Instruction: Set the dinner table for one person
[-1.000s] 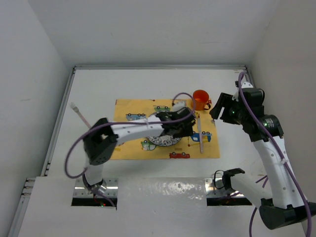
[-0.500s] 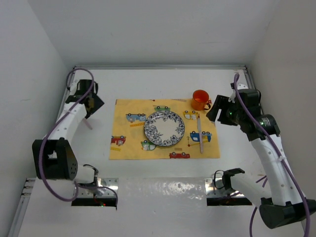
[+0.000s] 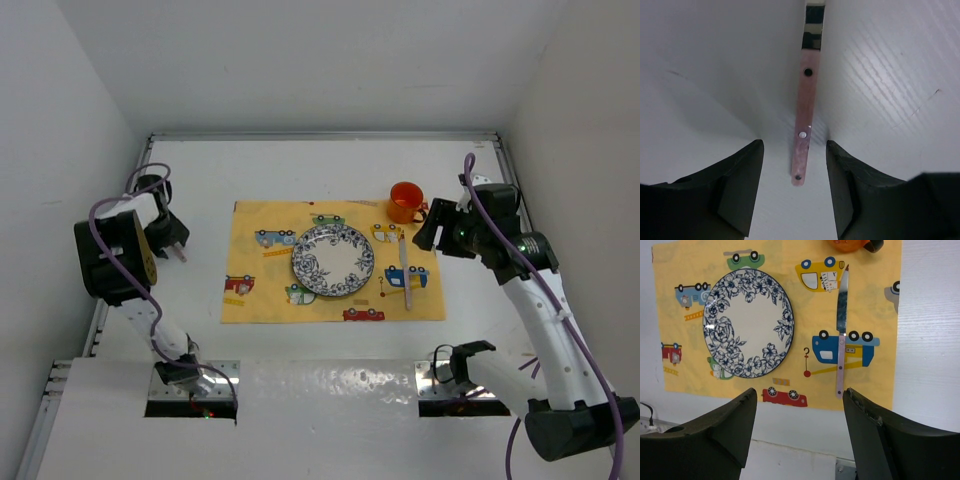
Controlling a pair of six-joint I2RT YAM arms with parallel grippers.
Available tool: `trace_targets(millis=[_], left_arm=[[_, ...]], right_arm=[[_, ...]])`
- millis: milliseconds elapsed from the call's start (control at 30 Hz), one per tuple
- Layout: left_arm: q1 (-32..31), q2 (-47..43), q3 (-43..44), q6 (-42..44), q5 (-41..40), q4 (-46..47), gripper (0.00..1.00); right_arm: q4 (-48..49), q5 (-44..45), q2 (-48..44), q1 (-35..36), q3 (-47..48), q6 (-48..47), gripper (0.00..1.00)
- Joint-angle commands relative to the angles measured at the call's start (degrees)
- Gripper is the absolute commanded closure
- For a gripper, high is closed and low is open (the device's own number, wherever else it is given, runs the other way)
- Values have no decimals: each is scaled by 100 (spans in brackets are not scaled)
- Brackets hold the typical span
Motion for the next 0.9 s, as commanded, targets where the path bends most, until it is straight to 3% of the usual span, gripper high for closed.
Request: trace_targets(millis=[0, 233, 400, 467, 733, 867], left_arm=[[78, 168, 339, 192, 87, 228, 49], [218, 651, 480, 306, 184, 360, 63], [210, 705, 384, 482, 201, 404, 94], [210, 635, 322, 543, 201, 404, 100], [-27, -507, 6, 929, 517, 211, 100], [-1089, -1552, -275, 1027, 448, -70, 100]], right_arm=[[217, 34, -66, 27, -13, -133, 30], [173, 122, -84, 27, -84, -150, 30], [147, 113, -110, 27, -110, -133, 30], [138, 104, -128, 27, -119, -142, 30], [59, -28, -224, 27, -119, -133, 31], [-2, -45, -286, 27, -145, -159, 31]])
